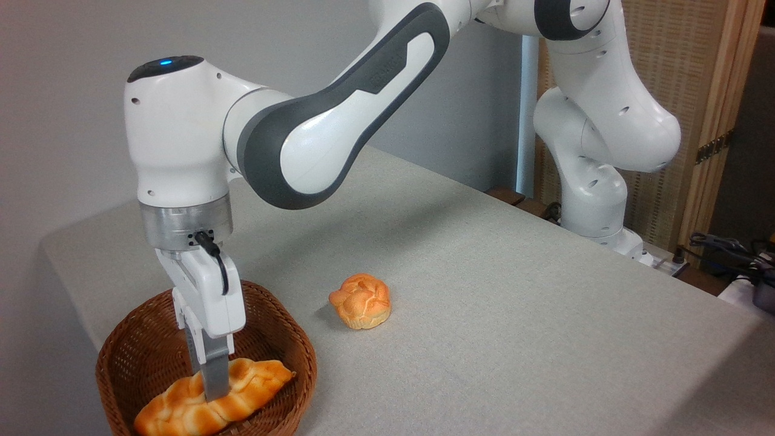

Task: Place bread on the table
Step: 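Close the gripper on the braided roll and lift it from the basket, then carry the braided roll beside the orange bun and lower it onto the table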

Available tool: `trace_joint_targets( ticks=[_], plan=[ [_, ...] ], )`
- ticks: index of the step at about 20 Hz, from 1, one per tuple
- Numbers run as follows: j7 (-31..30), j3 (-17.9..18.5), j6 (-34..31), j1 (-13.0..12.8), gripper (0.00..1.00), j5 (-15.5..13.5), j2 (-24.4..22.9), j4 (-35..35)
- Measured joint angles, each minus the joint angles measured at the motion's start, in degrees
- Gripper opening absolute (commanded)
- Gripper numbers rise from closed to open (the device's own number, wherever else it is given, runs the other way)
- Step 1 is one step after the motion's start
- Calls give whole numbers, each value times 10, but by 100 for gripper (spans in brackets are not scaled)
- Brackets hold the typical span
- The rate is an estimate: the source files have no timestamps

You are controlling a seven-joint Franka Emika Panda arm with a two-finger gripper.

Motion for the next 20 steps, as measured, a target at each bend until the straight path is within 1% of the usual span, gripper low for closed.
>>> trace_joint_targets(
  ticks=[8, 10, 13, 17, 20],
  plan=[
    [0, -1, -11, 0, 0, 0, -9, 0],
    [0, -1, -42, 1, 0, 0, -25, 1],
    [0, 4, -96, 3, 0, 0, -62, 4],
    [0, 13, -126, 21, 0, 0, -115, 4],
    [5, 24, -159, 31, 0, 0, -138, 3]
  ],
)
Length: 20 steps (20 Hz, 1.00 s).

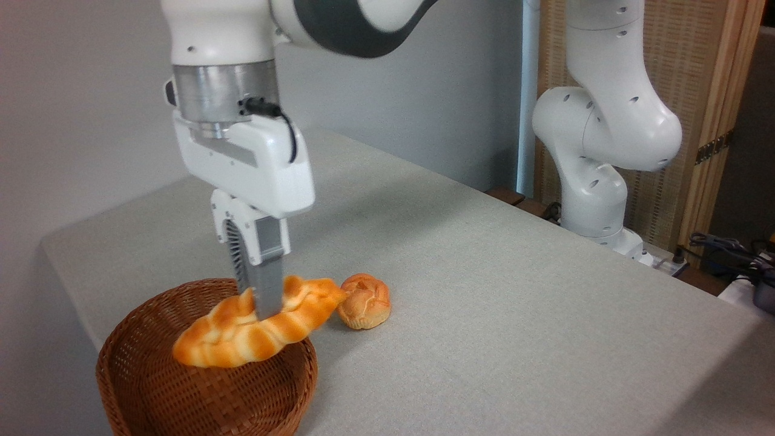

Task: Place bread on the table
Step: 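Carry the braided roll beside the orange bun and lower it onto the table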

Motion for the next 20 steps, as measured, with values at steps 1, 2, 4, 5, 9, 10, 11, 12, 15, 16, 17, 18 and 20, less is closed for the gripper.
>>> trace_joint_targets(
  ticks=[1, 2, 4, 5, 9, 10, 11, 12, 15, 16, 17, 18, 20],
  plan=[
    [9, 4, -15, 1, 0, 0, -5, -1],
    [24, 5, -35, 1, 0, 0, -11, -3],
    [54, 10, -77, 1, 0, 2, -22, -8],
    [70, 15, -91, 1, 1, 11, -30, -16],
    [111, 21, -103, -1, 21, 37, -79, -92],
    [111, 21, -103, -5, 27, 38, -89, -115],
    [112, 21, -102, -10, 28, 38, -97, -137],
    [112, 21, -97, -17, 35, 40, -101, -159],
    [112, 20, -52, -48, 67, 96, -101, -237],
    [112, 20, -44, -53, 75, 107, -100, -251],
    [112, 20, -38, -57, 93, 112, -100, -259],
    [112, 20, -33, -58, 100, 114, -101, -262],
    [112, 21, -24, -57, 100, 117, -101, -263]
  ],
)
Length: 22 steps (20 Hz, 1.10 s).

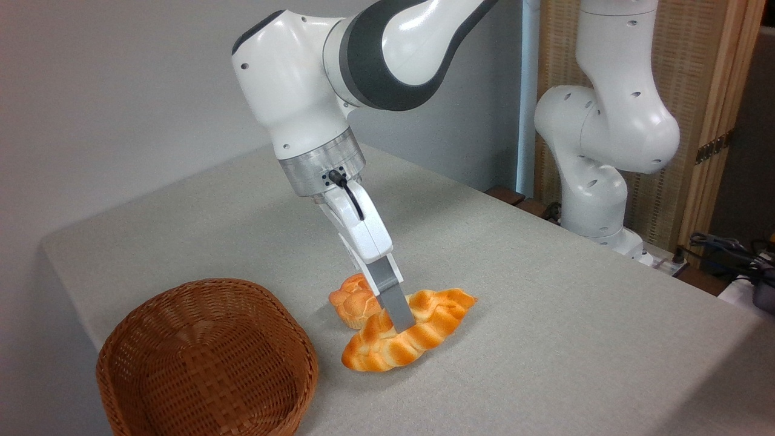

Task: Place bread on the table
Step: 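Carry the braided roll beside the orange bun and lower it onto the table, then open the gripper to release the roll and raise it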

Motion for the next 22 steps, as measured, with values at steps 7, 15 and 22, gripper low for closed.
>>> trace_joint_targets(
  ticks=[7, 15, 22],
  plan=[
    [0, 0, 10, 0, 100, 0, -1, 0],
    [0, 0, 12, -1, 100, 0, -1, 0],
    [-117, -3, 17, -3, 100, -85, -4, 43]
  ],
)
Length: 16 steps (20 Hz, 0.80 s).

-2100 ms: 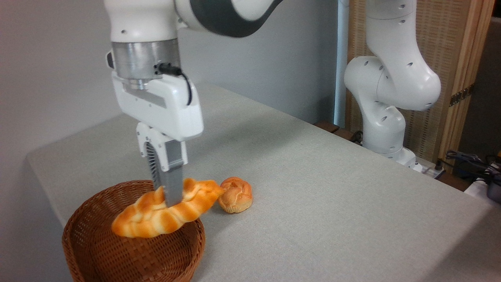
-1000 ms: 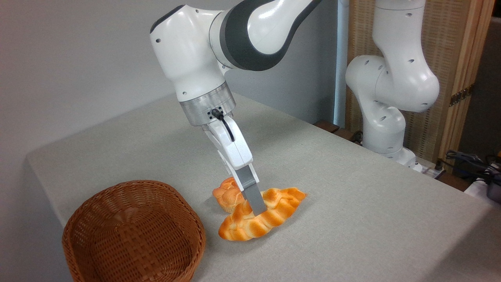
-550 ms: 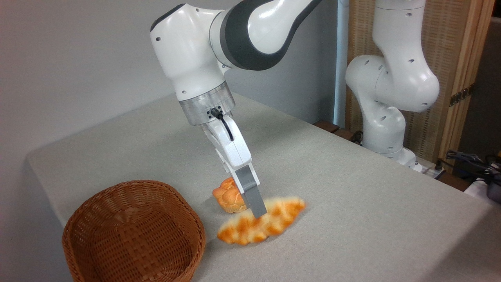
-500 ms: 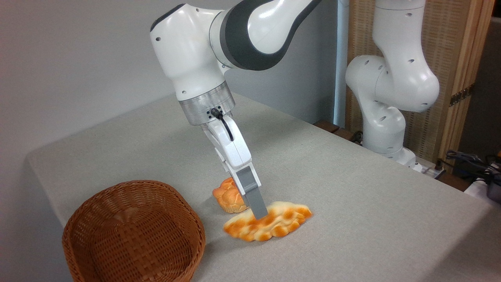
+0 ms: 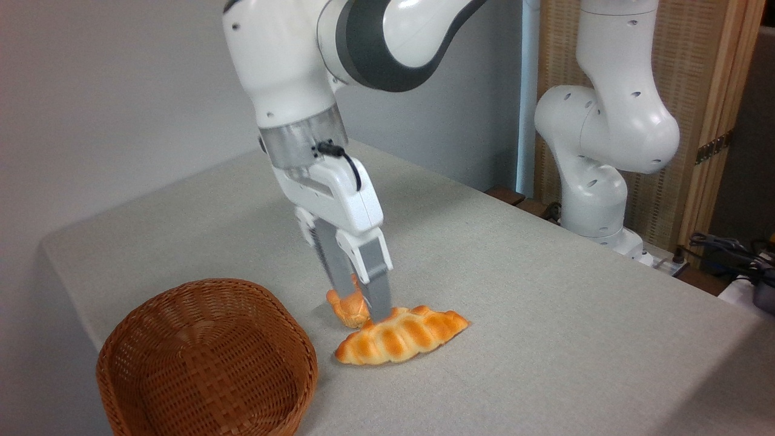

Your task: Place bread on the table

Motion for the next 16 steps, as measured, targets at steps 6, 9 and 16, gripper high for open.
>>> trace_joint_targets(
  ticks=[6, 9, 16],
  plan=[
    [-21, 0, -21, 0, 100, -89, -8, 69],
    [-22, -2, -93, 9, 100, -131, -10, 120],
    [-22, -48, -162, 64, 100, -139, -11, 176]
  ],
)
